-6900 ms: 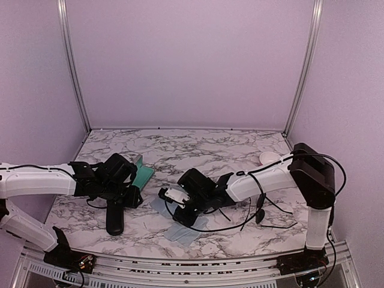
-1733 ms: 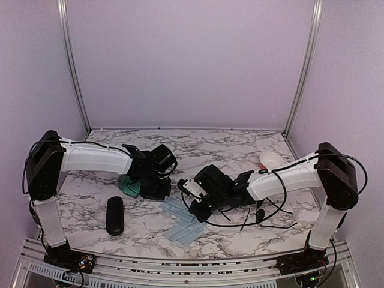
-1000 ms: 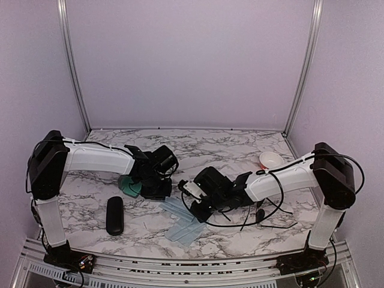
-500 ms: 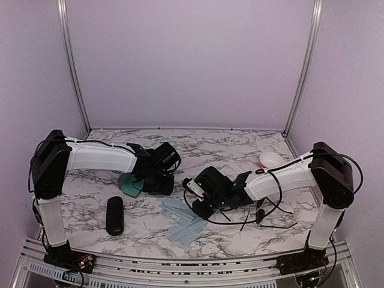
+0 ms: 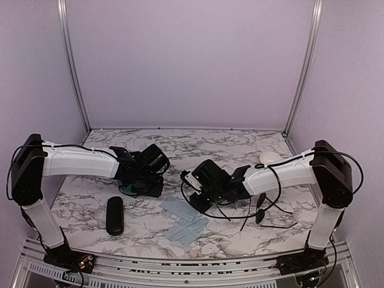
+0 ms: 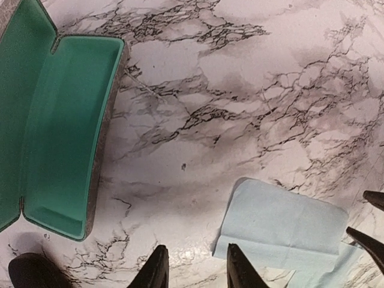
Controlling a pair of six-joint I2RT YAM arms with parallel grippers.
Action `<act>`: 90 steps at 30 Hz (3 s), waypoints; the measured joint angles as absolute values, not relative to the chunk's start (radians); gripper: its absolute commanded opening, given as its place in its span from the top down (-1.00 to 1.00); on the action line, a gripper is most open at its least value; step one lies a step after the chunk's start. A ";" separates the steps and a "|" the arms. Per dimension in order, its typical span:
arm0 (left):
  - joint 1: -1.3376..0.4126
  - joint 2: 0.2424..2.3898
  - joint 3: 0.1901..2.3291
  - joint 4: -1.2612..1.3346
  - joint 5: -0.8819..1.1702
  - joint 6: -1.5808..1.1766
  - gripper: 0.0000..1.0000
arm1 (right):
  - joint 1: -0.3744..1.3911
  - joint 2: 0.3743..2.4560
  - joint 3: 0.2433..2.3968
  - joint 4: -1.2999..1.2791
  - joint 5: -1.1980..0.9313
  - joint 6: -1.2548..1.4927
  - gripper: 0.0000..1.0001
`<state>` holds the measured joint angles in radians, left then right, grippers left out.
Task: Organize the sunglasses
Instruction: Fold the glasses cleaning cloth at the center of the board, then pick up the folded cleaning cloth from the center of the board.
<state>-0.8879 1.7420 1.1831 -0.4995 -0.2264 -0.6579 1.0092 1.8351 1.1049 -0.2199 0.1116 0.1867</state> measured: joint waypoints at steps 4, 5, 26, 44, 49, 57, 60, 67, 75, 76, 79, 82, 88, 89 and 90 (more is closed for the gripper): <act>-0.894 1.739 1.131 -0.490 -0.216 -0.657 0.38 | 1.010 1.835 1.105 -0.220 0.096 0.186 0.35; -0.894 1.739 1.124 -0.486 -0.209 -0.657 0.39 | 1.009 1.834 1.105 -0.219 0.095 0.186 0.35; -0.894 1.678 1.129 -0.445 -0.191 -0.605 0.41 | 1.048 1.682 1.007 -0.186 -0.007 0.100 0.54; -0.914 1.687 1.005 -0.314 -0.123 -0.649 0.49 | 1.117 1.806 1.090 -0.233 -0.029 0.031 0.66; -0.918 1.687 1.005 -0.295 -0.152 -0.473 0.40 | 1.117 1.806 1.084 -0.234 -0.040 0.022 0.69; -0.918 1.687 0.973 -0.231 -0.167 -0.260 0.25 | 1.118 1.818 1.084 -0.233 -0.035 0.010 0.75; -0.918 1.687 0.946 -0.217 -0.175 -0.212 0.25 | 1.118 1.837 1.084 -0.234 -0.027 0.010 0.75; -0.918 1.684 0.922 -0.181 -0.184 -0.164 0.25 | 1.117 1.850 1.084 -0.241 -0.015 0.010 0.77; -0.918 1.668 0.893 -0.150 -0.183 -0.126 0.14 | 1.118 1.856 1.084 -0.242 -0.008 0.010 0.69; -0.918 1.664 0.890 -0.145 -0.183 -0.118 0.09 | 1.118 1.858 1.084 -0.242 -0.007 0.010 0.68; -0.917 1.646 0.877 -0.130 -0.181 -0.093 0.02 | 1.118 1.862 1.080 -0.243 -0.005 0.011 0.68; -0.916 1.627 0.867 -0.116 -0.180 -0.079 0.00 | 1.118 1.864 1.075 -0.243 0.002 0.014 0.75; -0.912 1.607 0.859 -0.101 -0.181 -0.051 0.01 | 1.118 1.866 1.075 -0.239 0.018 0.015 0.98; -0.911 1.606 0.857 -0.100 -0.181 -0.047 0.01 | 1.118 1.866 1.075 -0.239 0.022 0.015 1.00; -0.911 1.605 0.855 -0.098 -0.182 -0.041 0.01 | 1.118 1.866 1.075 -0.239 0.025 0.015 1.00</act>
